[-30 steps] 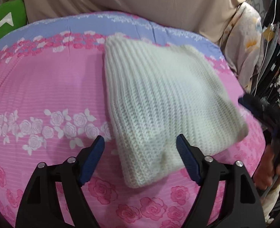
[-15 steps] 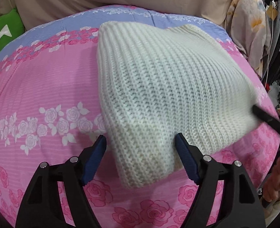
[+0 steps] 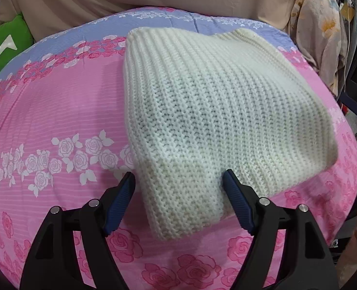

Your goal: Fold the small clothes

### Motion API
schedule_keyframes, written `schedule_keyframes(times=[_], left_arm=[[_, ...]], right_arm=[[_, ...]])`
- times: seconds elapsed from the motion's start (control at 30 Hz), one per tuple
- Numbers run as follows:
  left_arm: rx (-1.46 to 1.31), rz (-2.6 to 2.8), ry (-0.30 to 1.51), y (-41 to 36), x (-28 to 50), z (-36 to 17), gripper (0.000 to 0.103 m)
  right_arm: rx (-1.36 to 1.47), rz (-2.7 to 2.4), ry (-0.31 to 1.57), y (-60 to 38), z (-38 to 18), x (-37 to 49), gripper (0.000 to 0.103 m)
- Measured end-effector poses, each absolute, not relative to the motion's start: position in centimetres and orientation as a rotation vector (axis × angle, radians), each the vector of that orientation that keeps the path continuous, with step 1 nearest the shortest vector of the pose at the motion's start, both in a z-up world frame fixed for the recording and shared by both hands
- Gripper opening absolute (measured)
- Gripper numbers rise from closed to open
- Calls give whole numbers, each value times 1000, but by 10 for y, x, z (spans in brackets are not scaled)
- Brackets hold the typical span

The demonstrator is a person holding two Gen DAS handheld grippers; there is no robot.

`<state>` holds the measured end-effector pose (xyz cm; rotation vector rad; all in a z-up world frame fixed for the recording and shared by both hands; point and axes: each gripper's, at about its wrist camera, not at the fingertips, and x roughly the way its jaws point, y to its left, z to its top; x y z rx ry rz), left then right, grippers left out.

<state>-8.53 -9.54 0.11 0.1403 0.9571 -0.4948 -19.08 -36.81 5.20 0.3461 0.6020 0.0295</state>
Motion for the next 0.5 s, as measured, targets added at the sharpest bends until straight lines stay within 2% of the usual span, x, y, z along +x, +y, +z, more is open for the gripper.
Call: schedule_keyframes(times=[0.07,0.2,0.27,0.3,0.4,0.5], left_arm=[[105,-536,929,-92,-85,16,73],[64,-530,794,-84,-77,55,82],[53,-510,766,-85,-67,65,82],[45,-507,758,-87,-61,67,82],[55,-479,766,-98,-41,63,82],[74,-466,799,-110,-28,51,81]], right_arm=[[310,27,620,-365,53,-167,53],[294,41,669,-362,45,-121,53],[295,35,709,-359,37,-99,53],[299,42,731,-357,33,-91,50],[289,77,778,-349,26,-71,17],[285,119,696,-346,42,-79,14]])
